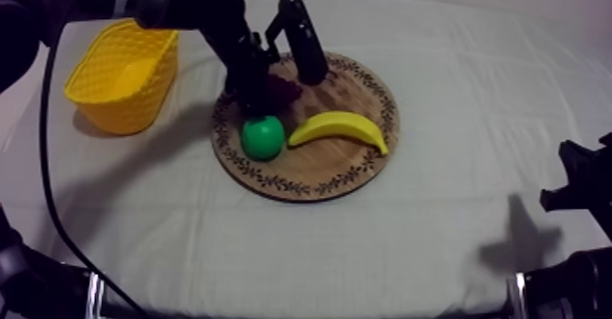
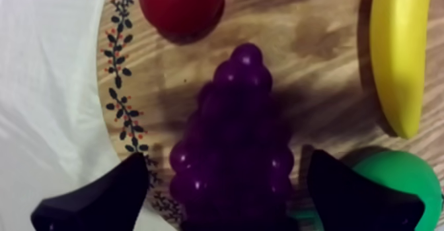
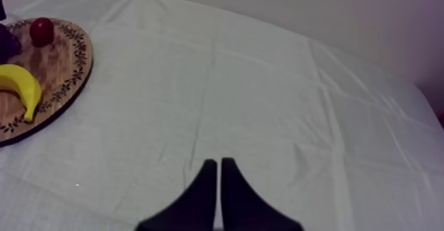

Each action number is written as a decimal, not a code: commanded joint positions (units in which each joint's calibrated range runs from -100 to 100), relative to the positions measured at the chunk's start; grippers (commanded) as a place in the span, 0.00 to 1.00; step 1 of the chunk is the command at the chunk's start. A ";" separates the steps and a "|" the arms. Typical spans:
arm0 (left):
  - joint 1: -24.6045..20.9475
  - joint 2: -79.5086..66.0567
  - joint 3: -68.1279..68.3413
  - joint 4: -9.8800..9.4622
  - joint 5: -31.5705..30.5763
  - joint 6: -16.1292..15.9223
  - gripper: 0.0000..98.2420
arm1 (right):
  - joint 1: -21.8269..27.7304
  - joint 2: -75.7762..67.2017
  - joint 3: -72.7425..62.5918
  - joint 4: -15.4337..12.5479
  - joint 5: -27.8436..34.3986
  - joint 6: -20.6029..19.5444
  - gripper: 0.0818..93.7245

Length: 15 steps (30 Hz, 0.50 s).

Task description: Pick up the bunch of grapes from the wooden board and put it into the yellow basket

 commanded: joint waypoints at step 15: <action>0.24 2.15 -1.65 0.40 0.86 -0.32 0.89 | 0.00 -0.02 -0.01 0.01 -0.02 0.02 0.00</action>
